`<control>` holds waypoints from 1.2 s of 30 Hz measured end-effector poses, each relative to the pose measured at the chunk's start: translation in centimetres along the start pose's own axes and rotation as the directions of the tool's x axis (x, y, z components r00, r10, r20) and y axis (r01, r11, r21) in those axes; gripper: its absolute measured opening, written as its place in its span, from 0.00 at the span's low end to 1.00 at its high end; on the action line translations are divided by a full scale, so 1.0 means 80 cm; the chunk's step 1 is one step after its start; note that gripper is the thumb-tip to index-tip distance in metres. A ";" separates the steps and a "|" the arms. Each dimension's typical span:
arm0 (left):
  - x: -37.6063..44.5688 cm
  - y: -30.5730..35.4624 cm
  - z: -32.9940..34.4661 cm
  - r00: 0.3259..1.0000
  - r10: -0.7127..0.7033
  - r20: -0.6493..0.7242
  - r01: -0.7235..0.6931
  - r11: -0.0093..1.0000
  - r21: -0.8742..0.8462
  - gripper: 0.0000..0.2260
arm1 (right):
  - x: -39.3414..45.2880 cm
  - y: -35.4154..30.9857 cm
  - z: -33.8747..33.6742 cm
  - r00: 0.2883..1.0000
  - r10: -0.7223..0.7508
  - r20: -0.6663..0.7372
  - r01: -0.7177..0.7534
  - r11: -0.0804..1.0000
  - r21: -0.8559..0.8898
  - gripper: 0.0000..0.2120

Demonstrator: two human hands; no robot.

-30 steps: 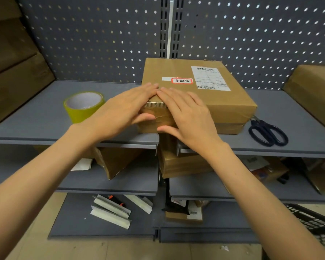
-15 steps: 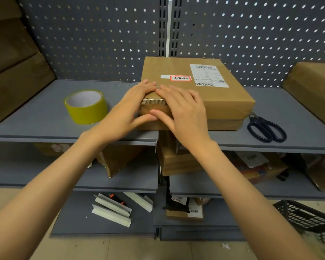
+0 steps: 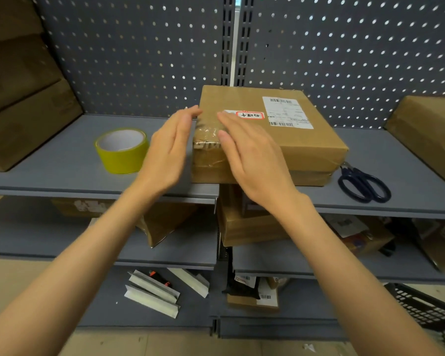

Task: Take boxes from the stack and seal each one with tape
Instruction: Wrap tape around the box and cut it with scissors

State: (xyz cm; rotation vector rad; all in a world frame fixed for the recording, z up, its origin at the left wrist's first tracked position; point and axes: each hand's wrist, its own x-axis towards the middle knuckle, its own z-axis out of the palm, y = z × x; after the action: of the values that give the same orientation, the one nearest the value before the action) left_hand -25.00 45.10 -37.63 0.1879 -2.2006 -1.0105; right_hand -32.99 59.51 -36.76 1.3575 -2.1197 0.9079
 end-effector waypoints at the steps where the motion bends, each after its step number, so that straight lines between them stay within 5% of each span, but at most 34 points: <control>1: 0.001 0.002 0.017 0.993 -0.051 -0.104 0.045 0.997 -0.064 0.20 | 0.005 -0.007 0.008 1.000 -0.008 -0.001 0.008 1.000 -0.021 0.22; 4: 0.006 0.001 0.063 0.936 -0.213 -0.280 0.158 0.966 -0.205 0.23 | 0.007 -0.013 0.033 0.998 -0.063 0.022 0.066 0.984 -0.164 0.23; 8: 0.012 -0.018 0.071 0.915 -0.090 -0.393 0.034 0.988 -0.149 0.20 | -0.002 0.008 0.034 0.992 -0.126 -0.005 0.120 0.952 -0.283 0.22; 20: 0.017 -0.021 0.042 0.958 -0.138 -0.252 0.087 0.975 -0.204 0.21 | -0.007 0.014 0.021 0.993 0.004 -0.117 -0.023 0.986 -0.163 0.23; 23: 0.014 -0.005 0.028 0.971 0.045 -0.235 -0.045 0.999 0.004 0.19 | 0.001 0.008 0.018 0.993 -0.043 -0.109 0.026 0.988 -0.155 0.22; 27: 0.007 -0.014 0.031 0.976 0.216 0.039 -0.220 0.960 0.175 0.21 | 0.001 0.010 0.030 0.983 -0.174 -0.055 0.151 0.945 -0.290 0.18; 36: 0.003 -0.027 0.030 0.988 0.154 -0.015 -0.151 0.979 0.135 0.21 | -0.018 0.035 0.033 0.980 -0.166 -0.111 0.103 0.896 -0.431 0.20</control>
State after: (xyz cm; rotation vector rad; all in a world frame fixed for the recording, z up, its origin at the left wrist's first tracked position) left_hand -27.05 45.02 -40.13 0.0895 -2.2235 -0.7738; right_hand -35.04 59.24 -40.27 1.1553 -1.9361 0.4369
